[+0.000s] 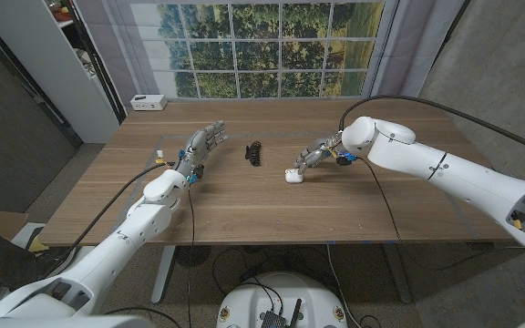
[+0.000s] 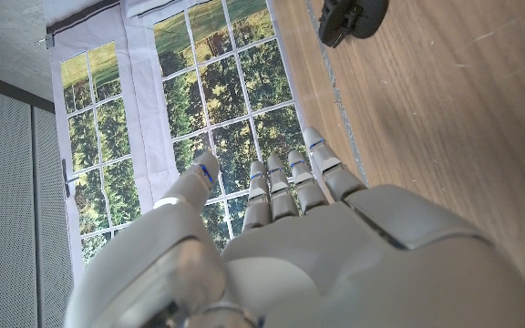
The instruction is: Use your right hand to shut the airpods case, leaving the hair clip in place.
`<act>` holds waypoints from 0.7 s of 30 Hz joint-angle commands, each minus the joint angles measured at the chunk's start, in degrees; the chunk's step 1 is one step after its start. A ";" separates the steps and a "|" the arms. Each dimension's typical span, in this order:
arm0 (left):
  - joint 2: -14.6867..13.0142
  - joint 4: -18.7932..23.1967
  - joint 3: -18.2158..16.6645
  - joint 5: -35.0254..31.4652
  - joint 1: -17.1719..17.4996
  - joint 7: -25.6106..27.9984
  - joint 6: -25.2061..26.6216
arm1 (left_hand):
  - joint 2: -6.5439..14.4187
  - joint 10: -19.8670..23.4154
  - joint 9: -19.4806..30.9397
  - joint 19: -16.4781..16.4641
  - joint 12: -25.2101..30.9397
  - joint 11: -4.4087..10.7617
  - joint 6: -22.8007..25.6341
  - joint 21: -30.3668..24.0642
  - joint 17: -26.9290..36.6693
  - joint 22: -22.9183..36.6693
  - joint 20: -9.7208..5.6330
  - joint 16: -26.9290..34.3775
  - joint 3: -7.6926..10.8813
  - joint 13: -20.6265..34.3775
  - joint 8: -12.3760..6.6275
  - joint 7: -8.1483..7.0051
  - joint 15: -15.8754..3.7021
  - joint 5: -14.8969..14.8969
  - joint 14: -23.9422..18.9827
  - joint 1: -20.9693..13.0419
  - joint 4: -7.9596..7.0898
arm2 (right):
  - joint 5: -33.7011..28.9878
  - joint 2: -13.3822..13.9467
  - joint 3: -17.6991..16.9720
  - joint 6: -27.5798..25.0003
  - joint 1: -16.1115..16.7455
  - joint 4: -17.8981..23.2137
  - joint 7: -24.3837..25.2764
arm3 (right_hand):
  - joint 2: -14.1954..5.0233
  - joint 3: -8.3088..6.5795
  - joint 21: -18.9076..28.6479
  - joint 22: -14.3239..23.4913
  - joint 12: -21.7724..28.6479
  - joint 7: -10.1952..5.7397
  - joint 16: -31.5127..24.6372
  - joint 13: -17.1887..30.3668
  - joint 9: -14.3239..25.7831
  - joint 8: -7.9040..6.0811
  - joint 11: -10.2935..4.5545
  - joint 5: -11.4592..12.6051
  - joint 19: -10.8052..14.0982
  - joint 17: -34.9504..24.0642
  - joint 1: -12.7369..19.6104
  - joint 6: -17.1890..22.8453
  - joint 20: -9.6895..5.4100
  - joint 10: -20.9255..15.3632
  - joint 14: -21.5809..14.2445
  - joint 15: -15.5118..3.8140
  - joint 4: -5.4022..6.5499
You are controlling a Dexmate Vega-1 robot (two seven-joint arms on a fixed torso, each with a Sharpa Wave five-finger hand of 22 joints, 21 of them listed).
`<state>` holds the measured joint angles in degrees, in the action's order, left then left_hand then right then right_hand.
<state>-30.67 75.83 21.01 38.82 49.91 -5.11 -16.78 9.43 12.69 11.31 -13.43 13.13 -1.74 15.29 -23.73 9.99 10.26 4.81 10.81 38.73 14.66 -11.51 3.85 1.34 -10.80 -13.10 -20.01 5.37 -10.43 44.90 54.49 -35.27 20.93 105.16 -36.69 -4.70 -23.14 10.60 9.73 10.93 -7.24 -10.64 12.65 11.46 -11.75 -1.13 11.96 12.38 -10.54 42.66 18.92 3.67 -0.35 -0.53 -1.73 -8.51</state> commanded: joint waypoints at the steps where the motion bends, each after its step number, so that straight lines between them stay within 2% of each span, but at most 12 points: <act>1: -0.16 0.35 -0.03 -0.04 0.14 0.46 0.48 | -0.15 0.23 0.22 -0.38 0.24 -0.04 0.45 0.09 0.15 0.14 0.30 -0.05 0.40 -0.08 -0.32 0.14 0.03 -0.19 -0.45 0.03 0.12 | 0.58 -1.17 0.79 0.75 -0.65 -2.20 -0.15 | -0.65 0.09 0.10 0.16 0.30 -0.30 -0.27 0.22 0.06 -0.18 0.03 0.34 -0.25 -0.19 0.14 0.94 -0.25 -0.28 0.40 -1.84 0.35; 21: 0.73 -1.58 0.57 -0.05 -1.36 0.00 1.07 | -0.14 0.16 0.23 -0.38 0.21 -0.09 0.64 0.42 0.14 0.15 0.38 -0.04 0.38 -0.11 -0.26 0.19 0.09 -0.20 -0.47 0.06 0.15 | 2.44 -1.65 1.35 -0.01 -1.95 -3.98 -1.83 | -1.40 0.28 0.63 0.21 1.26 0.57 -0.76 0.19 0.05 -0.77 0.17 0.73 0.85 -0.15 0.22 3.51 -0.58 -2.18 -0.38 -1.98 0.19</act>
<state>-30.50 75.33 21.18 38.83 49.43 -4.70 -16.11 9.43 12.69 11.31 -13.44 13.13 -1.74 15.31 -23.52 9.99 10.26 4.81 10.81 38.73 14.36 -11.51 3.88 1.34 -10.80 -13.10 -20.01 5.37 -9.05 43.57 55.37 -34.54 19.89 102.29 -37.39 -5.67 -22.91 10.80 9.74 11.76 -6.86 -11.10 12.64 11.47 -12.20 -0.86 12.41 12.84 -10.53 42.74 21.84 3.06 -1.78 -0.53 -1.73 -8.28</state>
